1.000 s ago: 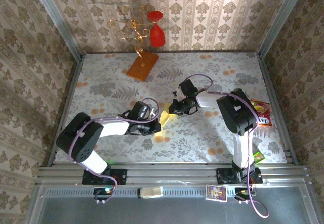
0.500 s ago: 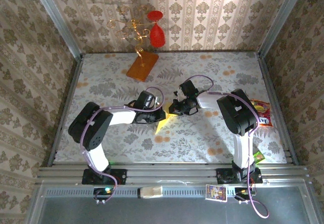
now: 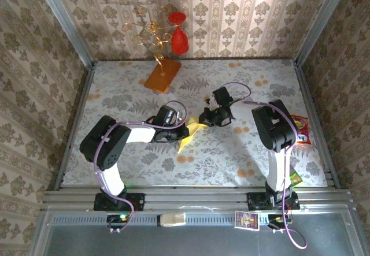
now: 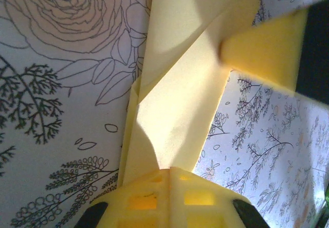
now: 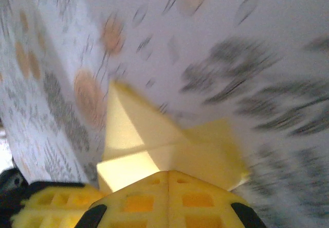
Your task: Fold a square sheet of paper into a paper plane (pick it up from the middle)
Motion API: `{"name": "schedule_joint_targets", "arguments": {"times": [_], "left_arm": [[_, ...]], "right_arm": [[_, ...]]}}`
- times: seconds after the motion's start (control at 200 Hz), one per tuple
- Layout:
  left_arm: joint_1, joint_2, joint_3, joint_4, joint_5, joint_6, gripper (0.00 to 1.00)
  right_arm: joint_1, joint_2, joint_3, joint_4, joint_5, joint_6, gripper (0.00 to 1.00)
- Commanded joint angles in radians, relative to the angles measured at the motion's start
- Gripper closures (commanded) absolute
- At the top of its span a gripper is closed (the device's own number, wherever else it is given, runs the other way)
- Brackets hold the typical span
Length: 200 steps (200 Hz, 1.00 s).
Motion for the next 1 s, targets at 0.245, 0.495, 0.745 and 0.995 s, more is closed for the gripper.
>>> {"name": "schedule_joint_targets", "arguments": {"times": [0.245,0.495,0.745,0.995], "left_arm": [[-0.002,0.019,-0.022,-0.144,0.002,0.014,1.0],[0.0,-0.084,0.086,-0.14,-0.005,0.024,0.88],[0.095,-0.255,0.049,-0.157,-0.081,0.051,0.5],[0.254,-0.421,-0.079,-0.231,-0.198,0.138,0.11]], "right_arm": [[-0.118,0.072,0.121,-0.097,0.081,-0.033,0.93],[-0.114,-0.1,0.076,-0.12,0.106,-0.045,0.89],[-0.046,-0.264,-0.041,-0.17,0.194,-0.016,0.55],[0.131,-0.286,-0.018,-0.316,0.409,0.05,0.33]]}}
